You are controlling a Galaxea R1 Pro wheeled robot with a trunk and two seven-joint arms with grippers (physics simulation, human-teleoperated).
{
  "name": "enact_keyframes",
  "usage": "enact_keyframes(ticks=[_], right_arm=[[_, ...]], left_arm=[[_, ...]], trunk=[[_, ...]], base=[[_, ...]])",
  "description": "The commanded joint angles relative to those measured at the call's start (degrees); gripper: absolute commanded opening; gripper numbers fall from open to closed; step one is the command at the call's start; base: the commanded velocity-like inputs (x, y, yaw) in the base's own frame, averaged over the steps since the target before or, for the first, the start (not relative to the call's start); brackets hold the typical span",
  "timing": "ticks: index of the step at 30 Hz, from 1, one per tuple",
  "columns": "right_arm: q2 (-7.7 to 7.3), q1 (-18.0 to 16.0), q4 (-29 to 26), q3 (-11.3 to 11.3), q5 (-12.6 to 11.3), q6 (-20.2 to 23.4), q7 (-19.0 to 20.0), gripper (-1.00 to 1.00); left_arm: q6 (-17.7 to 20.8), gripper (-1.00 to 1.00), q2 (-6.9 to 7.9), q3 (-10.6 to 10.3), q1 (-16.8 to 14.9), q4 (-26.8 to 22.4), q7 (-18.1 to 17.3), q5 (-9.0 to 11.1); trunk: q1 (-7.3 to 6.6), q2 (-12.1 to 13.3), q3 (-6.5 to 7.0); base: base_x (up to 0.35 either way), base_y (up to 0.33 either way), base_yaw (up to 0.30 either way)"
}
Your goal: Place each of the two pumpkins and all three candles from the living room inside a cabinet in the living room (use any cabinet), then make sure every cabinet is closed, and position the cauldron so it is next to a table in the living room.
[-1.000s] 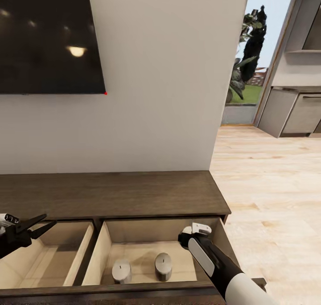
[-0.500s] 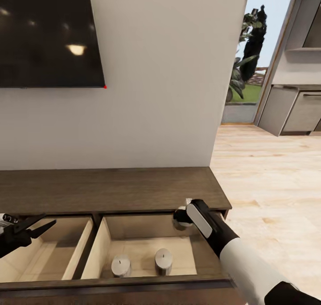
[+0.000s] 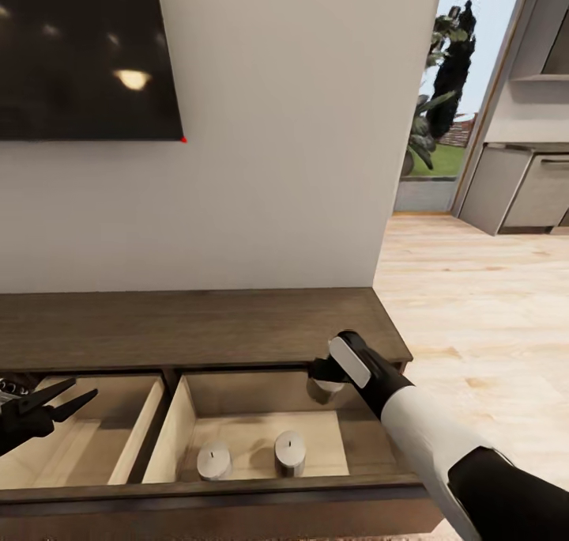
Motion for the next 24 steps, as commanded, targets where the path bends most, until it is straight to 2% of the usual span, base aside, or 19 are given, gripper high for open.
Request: enact_keyframes(ticks=[1,4,12,19,24], right_arm=[[0.21,-0.24,0.85,0.23,-0.5,-0.1,-0.53,-1.0],[0.78,-0.52,2.82,0.25,-0.15,-0.61,-0.54,-1.0],[0.94,-0.59,4.55,0.45,0.45,-1.11,-0.51,-1.0],[0.95,-1.51,9.19,0.68,2.74,-5.14,-0.24,-1.0],[0.95,-1.8,10.34,0.72,3.11,-6.42,0.09,-1.0]], left_arm=[[0.6,1.0,0.02,0.01,-0.02,-0.01,-0.18,0.04],[0.6,1.0,0.02,0.0,-0.01,-0.09,-0.19,0.04],[0.6,1.0,0.02,0.03,-0.02,-0.12,-0.27,0.04],[0.6,1.0,0.02,0.01,-0.02,-0.19,-0.28,0.04],[0.6,1.0,0.0,-0.04,-0.02,-0.2,-0.28,0.04]], trunk=[[0.01,-0.04,-0.28],[0.08,-0.08,-0.95],[0.29,-0.19,-2.72],[0.47,-0.28,-4.27],[0.6,-0.35,-5.38]], base=[[0.0,0.0,0.0],[0.0,0.0,0.0],[0.0,0.0,0.0],[0.0,0.0,0.0],[0.0,0.0,0.0]])
